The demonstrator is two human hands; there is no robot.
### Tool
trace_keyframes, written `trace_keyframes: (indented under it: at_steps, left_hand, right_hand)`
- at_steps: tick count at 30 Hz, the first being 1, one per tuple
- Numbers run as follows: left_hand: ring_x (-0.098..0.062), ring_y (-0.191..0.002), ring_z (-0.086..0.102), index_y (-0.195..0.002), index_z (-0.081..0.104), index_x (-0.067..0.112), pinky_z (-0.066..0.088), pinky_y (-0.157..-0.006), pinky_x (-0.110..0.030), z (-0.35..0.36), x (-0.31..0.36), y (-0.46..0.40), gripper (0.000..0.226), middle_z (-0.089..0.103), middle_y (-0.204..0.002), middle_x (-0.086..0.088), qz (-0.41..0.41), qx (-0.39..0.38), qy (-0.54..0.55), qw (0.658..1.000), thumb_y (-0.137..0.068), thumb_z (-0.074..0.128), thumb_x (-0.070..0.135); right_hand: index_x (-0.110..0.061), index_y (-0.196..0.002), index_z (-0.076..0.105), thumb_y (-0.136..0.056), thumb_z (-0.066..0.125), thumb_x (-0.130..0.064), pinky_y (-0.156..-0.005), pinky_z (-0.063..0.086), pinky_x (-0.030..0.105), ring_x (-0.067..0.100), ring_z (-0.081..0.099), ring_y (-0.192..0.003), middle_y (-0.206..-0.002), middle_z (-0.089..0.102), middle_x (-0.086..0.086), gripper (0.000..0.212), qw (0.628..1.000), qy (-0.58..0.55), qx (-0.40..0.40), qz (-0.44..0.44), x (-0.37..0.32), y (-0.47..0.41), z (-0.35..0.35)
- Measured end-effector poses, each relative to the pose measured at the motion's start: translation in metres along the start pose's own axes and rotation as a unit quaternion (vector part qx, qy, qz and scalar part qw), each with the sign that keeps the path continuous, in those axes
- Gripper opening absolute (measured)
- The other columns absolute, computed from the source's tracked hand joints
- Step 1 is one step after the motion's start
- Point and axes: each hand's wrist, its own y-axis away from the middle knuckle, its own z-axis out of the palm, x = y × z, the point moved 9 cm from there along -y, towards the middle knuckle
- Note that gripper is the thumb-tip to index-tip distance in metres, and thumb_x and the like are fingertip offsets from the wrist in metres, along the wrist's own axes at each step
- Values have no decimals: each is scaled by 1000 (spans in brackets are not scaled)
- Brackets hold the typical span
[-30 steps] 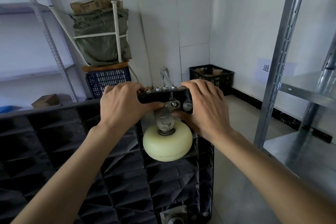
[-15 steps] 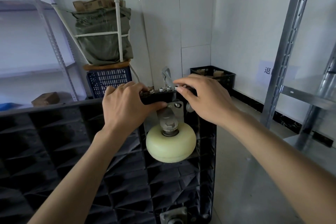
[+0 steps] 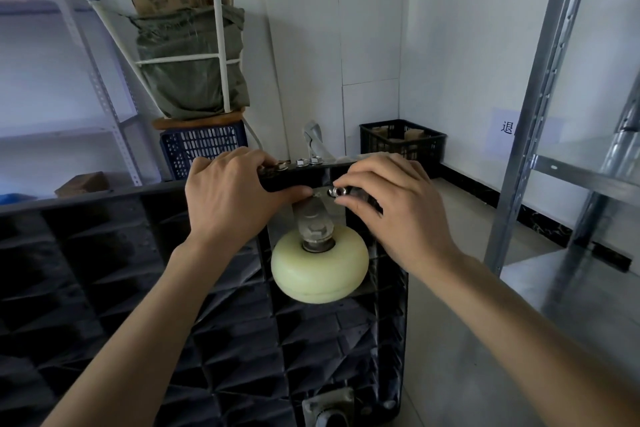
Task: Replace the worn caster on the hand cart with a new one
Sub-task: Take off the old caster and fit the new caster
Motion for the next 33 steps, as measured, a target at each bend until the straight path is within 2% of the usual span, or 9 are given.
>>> trace_keyframes:
  at_steps: [4, 11, 21, 26, 28, 33]
  left_hand:
    - [-16, -98, 63, -103, 70, 33, 33, -91, -37, -1, -1, 1, 68, 69, -104, 11, 0, 4, 2, 1000, -66, 58, 88]
    - [-16, -99, 63, -105, 70, 32, 29, -89, -34, -1, 0, 1, 68, 69, -105, 11, 2, 5, 0, 1000, -67, 60, 87]
    - [-18, -98, 64, -101, 71, 32, 35, -92, -39, -2, -1, 2, 66, 70, -102, 11, 8, 17, 2, 1000, -67, 62, 87]
    - [-17, -97, 64, -102, 71, 31, 35, -91, -38, -1, -1, 1, 68, 70, -102, 11, 8, 15, 0, 1000, -67, 59, 88]
    - [-17, -97, 64, -101, 71, 32, 35, -91, -38, -1, -1, 1, 68, 69, -101, 11, 9, 14, 0, 1000, -67, 58, 89]
    - [-16, -99, 63, -103, 70, 33, 34, -93, -38, 1, -1, 1, 71, 69, -103, 12, 4, 9, -5, 1000, -66, 56, 91]
  right_hand:
    - [-17, -107, 75, -92, 74, -29, -88, 50, 40, 20, 63, -101, -105, 68, -5, 19, 1000, -26, -5, 5, -2, 1, 10]
    - [-18, -110, 74, -95, 73, -24, -86, 49, 39, 19, 62, -102, -107, 67, -5, 17, 998, -51, -13, 40, 3, 11, 20]
    - [-15, -100, 74, -93, 74, -36, -84, 50, 40, 22, 63, -96, -100, 68, -2, 22, 996, -50, 28, 75, 8, 11, 22]
    - [-19, -107, 74, -97, 69, -37, -84, 48, 39, 21, 63, -97, -104, 67, -4, 22, 997, -36, 26, 62, 3, 10, 20]
    - [-19, -106, 76, -96, 72, -34, -82, 49, 39, 20, 63, -94, -102, 67, -4, 18, 998, -35, 30, 50, 2, 13, 18]
    - [-11, -100, 76, -90, 80, -32, -80, 51, 41, 21, 64, -92, -101, 68, 1, 23, 993, -88, 34, 65, 13, 23, 16]
